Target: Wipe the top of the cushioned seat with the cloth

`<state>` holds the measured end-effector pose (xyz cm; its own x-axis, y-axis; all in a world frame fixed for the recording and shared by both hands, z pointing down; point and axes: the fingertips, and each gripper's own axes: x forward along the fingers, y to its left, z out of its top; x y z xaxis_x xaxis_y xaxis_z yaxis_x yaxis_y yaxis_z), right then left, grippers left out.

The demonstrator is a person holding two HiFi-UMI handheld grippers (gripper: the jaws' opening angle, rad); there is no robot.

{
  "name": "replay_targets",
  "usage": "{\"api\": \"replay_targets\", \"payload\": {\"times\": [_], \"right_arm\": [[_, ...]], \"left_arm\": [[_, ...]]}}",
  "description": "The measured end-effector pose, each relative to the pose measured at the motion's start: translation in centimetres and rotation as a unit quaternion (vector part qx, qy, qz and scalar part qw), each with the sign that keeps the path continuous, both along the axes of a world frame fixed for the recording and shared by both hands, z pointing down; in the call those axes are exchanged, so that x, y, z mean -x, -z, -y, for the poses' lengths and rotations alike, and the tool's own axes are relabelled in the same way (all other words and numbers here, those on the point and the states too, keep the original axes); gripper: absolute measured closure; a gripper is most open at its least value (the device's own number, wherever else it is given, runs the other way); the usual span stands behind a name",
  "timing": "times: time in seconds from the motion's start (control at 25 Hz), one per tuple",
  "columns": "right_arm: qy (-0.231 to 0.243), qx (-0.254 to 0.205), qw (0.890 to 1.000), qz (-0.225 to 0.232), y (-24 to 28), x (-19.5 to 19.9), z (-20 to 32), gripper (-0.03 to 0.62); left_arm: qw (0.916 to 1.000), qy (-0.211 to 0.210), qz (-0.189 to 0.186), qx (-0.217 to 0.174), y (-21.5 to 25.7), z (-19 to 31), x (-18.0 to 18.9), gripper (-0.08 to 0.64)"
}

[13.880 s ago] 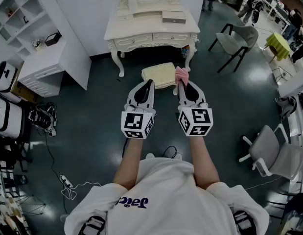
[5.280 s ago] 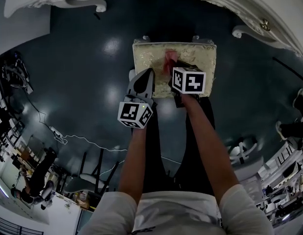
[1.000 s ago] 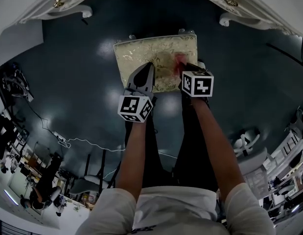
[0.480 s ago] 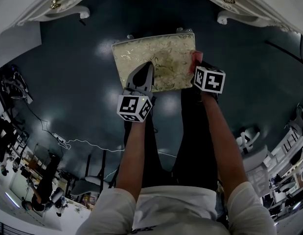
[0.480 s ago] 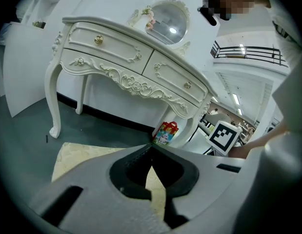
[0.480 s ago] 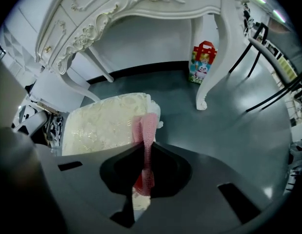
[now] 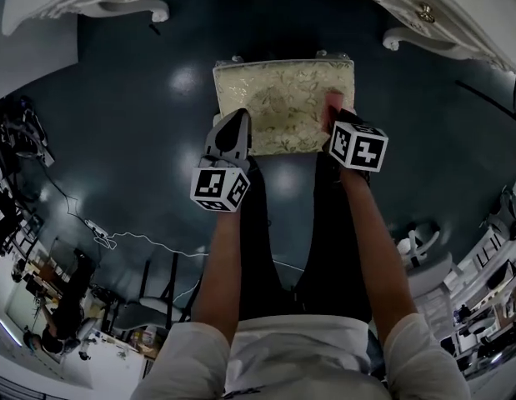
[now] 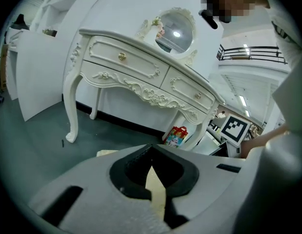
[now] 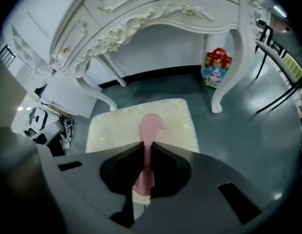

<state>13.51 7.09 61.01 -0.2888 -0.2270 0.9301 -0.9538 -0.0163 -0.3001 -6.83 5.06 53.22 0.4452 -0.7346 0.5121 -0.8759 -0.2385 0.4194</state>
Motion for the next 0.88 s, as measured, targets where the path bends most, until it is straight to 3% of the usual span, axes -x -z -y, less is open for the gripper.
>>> {"api": "replay_targets", "payload": {"times": [0.2,0.44,0.56,0.88], "right_arm": [[0.054,0.006,0.994,0.091,0.8,13.3,-2.2,0.568],[0.093,0.022,0.986,0.139,-1.0,24.6,-4.1,0.568],[0.112,0.037,0.985,0.123,-2.7,26.1,-4.8,0.568],[0.113,0.035,0.986,0.115,-3.3,24.8,-5.0,0.568]], "left_arm": [[0.9993,0.034,0.015,0.003,0.5,-1.1,6.0,0.546],[0.9978,0.060,0.028,0.003,0.9,-2.1,11.6,0.546],[0.9973,0.066,0.031,0.005,1.1,-2.8,12.7,0.546],[0.9979,0.059,0.023,0.015,0.0,-3.8,11.3,0.546]]}}
